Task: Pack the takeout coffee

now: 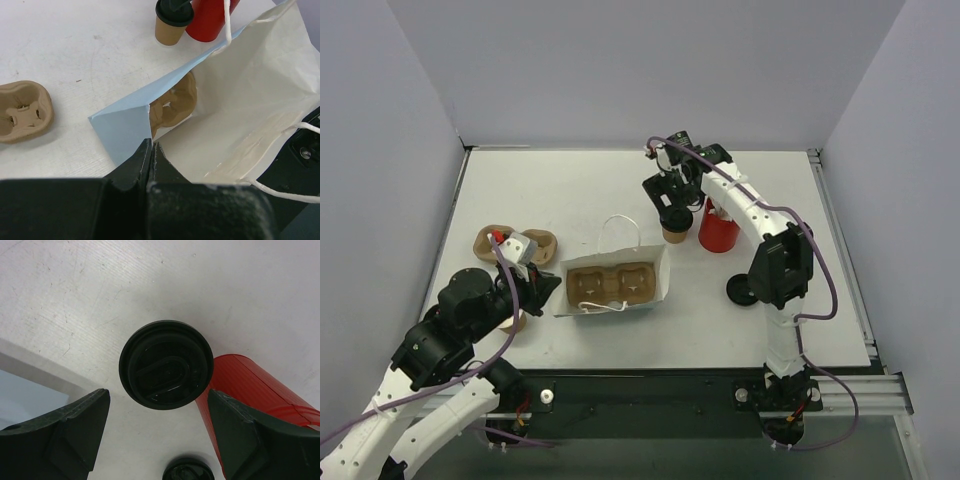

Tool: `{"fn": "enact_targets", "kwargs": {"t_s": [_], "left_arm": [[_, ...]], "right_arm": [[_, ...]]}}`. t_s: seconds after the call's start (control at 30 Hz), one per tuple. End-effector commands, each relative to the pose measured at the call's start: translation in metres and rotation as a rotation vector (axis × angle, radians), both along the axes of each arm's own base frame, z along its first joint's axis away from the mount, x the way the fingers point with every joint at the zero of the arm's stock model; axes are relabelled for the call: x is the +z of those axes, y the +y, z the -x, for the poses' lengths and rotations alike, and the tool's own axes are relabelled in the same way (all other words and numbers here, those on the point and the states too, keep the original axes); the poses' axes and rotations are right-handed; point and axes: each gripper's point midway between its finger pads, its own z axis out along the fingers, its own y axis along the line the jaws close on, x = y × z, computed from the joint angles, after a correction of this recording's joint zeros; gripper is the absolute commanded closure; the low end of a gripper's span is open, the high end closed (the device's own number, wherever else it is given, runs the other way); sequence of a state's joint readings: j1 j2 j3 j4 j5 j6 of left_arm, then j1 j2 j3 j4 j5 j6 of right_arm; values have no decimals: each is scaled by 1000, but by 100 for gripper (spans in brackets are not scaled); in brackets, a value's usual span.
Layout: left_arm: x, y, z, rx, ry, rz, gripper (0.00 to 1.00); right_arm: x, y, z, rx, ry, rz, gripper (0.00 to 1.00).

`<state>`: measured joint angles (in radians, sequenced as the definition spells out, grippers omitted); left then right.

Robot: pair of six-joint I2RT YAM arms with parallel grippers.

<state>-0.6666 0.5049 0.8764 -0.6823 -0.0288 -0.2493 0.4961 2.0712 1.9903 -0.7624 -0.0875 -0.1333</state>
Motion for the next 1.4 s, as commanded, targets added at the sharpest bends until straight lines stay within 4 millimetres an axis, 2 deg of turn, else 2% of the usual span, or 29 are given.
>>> {"fn": "enact_targets", "kwargs": {"t_s": [0.0,0.6,0.8,1.0,1.07,1.27,1.3,1.37], "left_arm": [[14,3,0,0,-46,4,100],[19,1,-2,-18,-54,-25,100],[18,4,-4,0,-51,-37,100],[19,6,-4,9,-58,-37,100],[20,7,-4,9,-62,-40,100],[20,7,-2,7,-55,-40,100],[20,7,-2,7,-54,-41,100],[21,7,-2,5,-55,-40,100]], "right_arm": [[-15,-3,8,-1,70,13,19],[-29,-5,1,-35,94,42,18],[-22,13,5,-26,113,-41,25],[-22,23,18,-14,127,-46,26],[-20,20,17,-26,117,-34,25],[1,12,-1,-67,30,-17,19],[3,10,-3,-71,24,-18,15],[6,6,-6,-82,13,-11,13]]}}
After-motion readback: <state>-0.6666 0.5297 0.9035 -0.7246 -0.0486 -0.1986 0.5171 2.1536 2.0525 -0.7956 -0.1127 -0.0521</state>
